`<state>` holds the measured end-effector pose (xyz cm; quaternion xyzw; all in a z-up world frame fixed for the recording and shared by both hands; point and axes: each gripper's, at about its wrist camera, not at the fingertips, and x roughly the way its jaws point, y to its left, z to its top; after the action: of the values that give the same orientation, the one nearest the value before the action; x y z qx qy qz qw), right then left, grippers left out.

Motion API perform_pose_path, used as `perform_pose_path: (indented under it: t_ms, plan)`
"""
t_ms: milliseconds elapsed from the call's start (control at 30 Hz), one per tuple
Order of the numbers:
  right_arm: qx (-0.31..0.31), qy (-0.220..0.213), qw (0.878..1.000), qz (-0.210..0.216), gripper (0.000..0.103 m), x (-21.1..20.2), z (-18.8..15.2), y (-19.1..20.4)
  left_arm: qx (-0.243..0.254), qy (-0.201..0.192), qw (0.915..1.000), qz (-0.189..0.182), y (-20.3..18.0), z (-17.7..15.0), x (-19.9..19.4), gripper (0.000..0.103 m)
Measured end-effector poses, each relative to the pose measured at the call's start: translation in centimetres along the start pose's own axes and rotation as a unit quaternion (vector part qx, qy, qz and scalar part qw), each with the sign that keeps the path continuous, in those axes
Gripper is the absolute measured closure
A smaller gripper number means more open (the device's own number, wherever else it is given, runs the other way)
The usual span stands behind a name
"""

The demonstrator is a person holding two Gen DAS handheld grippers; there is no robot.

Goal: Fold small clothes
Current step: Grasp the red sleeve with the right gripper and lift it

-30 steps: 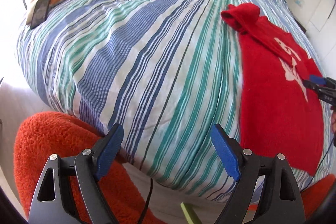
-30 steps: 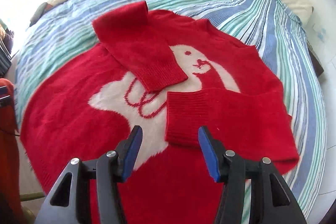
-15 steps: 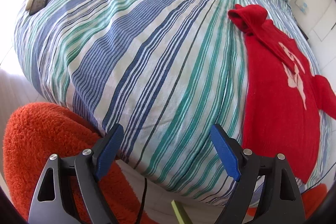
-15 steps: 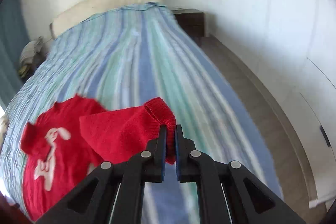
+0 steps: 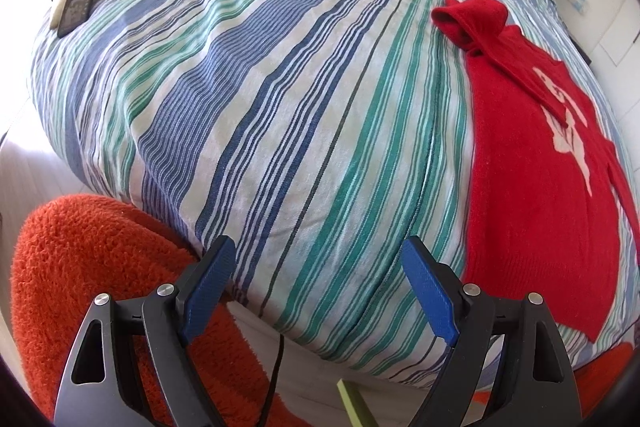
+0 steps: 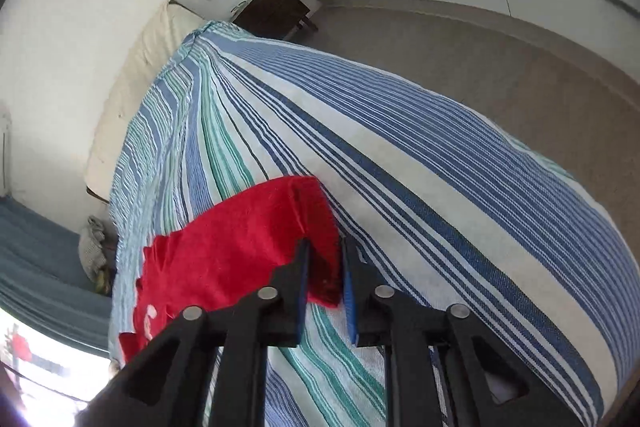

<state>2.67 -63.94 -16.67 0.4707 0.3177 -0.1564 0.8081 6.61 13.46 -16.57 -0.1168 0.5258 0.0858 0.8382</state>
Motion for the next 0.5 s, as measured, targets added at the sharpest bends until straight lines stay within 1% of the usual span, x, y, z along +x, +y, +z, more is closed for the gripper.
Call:
perform_pose_path:
  t_ms: [33, 67, 100, 133, 167, 200, 233, 300, 333, 367, 400, 433, 500]
  plan:
    - [0.007, -0.003, 1.0, 0.01, 0.068, -0.1, -0.1, -0.3, 0.0, 0.0, 1.0, 0.001, 0.0, 0.0, 0.1, 0.017]
    - [0.011, -0.005, 1.0, 0.022, 0.06, -0.2, -0.1, -0.5, 0.002, 0.0, 1.0, 0.002, -0.1, 0.0, 0.1, 0.017]
    - [0.013, -0.004, 0.999, 0.029, 0.058, -0.2, -0.2, -0.5, 0.004, 0.0, 1.0, 0.003, -0.2, 0.0, 0.1, 0.017]
    - [0.015, 0.0, 1.0, 0.026, 0.058, 0.1, -0.2, -0.4, 0.008, 0.0, 1.0, 0.005, -0.3, -0.1, 0.1, 0.017]
    - [0.013, 0.003, 1.0, 0.016, 0.067, 0.3, -0.2, -0.3, 0.011, 0.0, 0.9999, 0.006, -0.4, -0.1, 0.1, 0.017]
    - [0.01, -0.002, 1.0, -0.004, 0.082, 0.3, -0.1, -0.1, 0.013, 0.0, 0.9999, 0.007, -0.5, -0.1, 0.2, 0.017]
    - [0.006, -0.007, 0.999, -0.033, 0.099, 0.2, 0.0, 0.0, 0.014, 0.0, 0.9999, 0.008, -0.5, -0.1, 0.2, 0.017]
    - [-0.012, -0.027, 0.995, -0.092, 0.1, -0.5, 0.1, 0.1, 0.012, 0.001, 0.9999, 0.009, -0.4, -0.2, 0.1, 0.017]
    - [-0.028, -0.033, 0.991, -0.125, 0.1, -0.6, 0.2, 0.0, 0.01, 0.001, 0.9999, 0.008, -0.2, -0.2, 0.1, 0.017]
    - [-0.036, -0.035, 0.988, -0.148, 0.1, -0.6, 0.1, -0.4, 0.007, 0.001, 0.9999, 0.007, -0.1, -0.1, 0.1, 0.017]
    - [-0.028, -0.032, 0.987, -0.153, 0.101, -0.7, 0.1, -1.1, 0.003, 0.001, 1.0, 0.007, 0.1, -0.1, 0.1, 0.017]
    - [-0.017, -0.03, 0.988, -0.148, 0.101, -0.7, 0.1, -1.6, 0.0, 0.002, 1.0, 0.006, 0.2, -0.1, 0.1, 0.017]
    - [-0.03, -0.031, 0.986, -0.162, 0.101, -0.7, 0.2, -1.1, -0.001, 0.004, 1.0, 0.006, 0.3, -0.1, 0.2, 0.017]
